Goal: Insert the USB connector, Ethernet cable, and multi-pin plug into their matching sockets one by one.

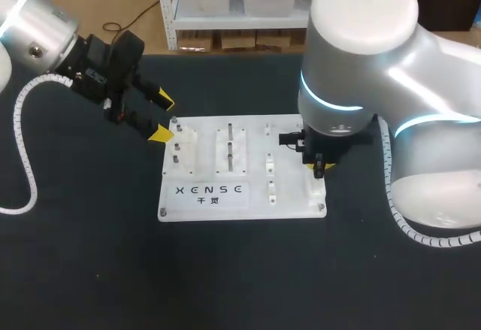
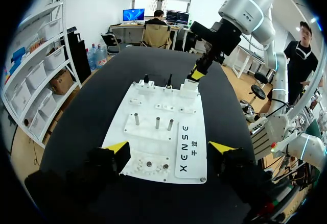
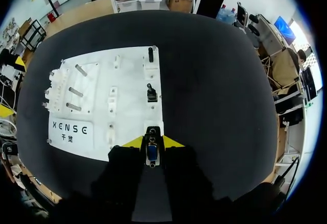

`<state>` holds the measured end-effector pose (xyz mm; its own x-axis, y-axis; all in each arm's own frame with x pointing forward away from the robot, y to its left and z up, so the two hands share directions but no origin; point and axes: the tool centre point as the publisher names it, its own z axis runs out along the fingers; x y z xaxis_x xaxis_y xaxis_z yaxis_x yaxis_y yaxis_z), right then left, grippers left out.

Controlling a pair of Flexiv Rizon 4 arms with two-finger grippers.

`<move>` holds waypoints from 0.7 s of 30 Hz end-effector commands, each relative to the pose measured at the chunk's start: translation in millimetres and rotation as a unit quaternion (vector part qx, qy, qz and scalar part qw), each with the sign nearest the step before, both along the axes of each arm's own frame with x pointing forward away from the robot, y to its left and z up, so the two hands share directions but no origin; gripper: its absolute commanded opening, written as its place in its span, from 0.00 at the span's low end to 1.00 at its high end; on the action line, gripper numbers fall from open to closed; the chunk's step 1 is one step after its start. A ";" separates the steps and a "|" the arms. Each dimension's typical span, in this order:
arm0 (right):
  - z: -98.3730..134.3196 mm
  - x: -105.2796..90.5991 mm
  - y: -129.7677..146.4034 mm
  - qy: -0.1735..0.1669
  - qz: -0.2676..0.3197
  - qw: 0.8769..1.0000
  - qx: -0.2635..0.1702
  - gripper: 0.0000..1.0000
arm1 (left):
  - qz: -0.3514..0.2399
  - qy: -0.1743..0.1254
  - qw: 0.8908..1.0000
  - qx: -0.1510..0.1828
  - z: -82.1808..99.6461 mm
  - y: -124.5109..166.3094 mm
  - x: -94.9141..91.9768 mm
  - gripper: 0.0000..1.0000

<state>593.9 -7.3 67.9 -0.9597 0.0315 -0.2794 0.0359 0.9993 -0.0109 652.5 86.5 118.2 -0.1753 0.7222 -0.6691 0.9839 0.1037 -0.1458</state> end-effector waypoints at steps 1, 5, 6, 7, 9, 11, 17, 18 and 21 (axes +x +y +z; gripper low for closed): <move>-0.1 -1.6 -2.3 -0.003 -0.002 1.000 -0.002 0.00 | 0.000 -0.001 1.000 -0.001 -0.4 0.4 -0.9 1.00; -1.4 -2.6 -2.3 -0.004 -0.002 1.000 -0.005 0.00 | 0.000 -0.001 1.000 -0.001 -0.4 0.4 -0.9 1.00; -1.6 -3.0 -2.1 -0.003 -0.002 1.000 -0.005 0.00 | 0.000 -0.001 1.000 -0.001 -0.4 0.4 -0.9 1.00; -1.9 -3.3 -1.9 -0.003 -0.002 1.000 -0.005 0.00 | 0.000 -0.001 1.000 -0.001 -0.4 0.4 -0.9 1.00; -2.4 -4.4 -1.0 -0.002 -0.002 1.000 -0.005 0.00 | 0.000 -0.001 1.000 -0.001 -0.4 0.4 -0.9 1.00; -2.3 -5.5 0.1 -0.002 0.000 1.000 -0.005 0.00 | 0.000 -0.001 1.000 -0.001 -0.4 0.4 -0.9 1.00; -3.1 -4.4 0.2 -0.004 -0.001 1.000 -0.007 0.00 | 0.000 -0.001 1.000 -0.001 -0.4 0.4 -0.9 1.00; -3.2 -4.1 0.0 -0.004 -0.001 1.000 -0.008 0.00 | 0.000 -0.001 1.000 -0.001 -0.4 0.4 -0.9 1.00; -3.3 -3.0 -0.8 -0.006 -0.002 1.000 -0.009 0.00 | 0.000 -0.001 1.000 -0.001 -0.4 0.4 -0.9 1.00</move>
<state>590.7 -8.0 65.9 -0.9584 0.0274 -0.2841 0.0365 0.9990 -0.0268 652.5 86.5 118.2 -0.1753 0.7222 -0.6691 0.9839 0.1037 -0.1458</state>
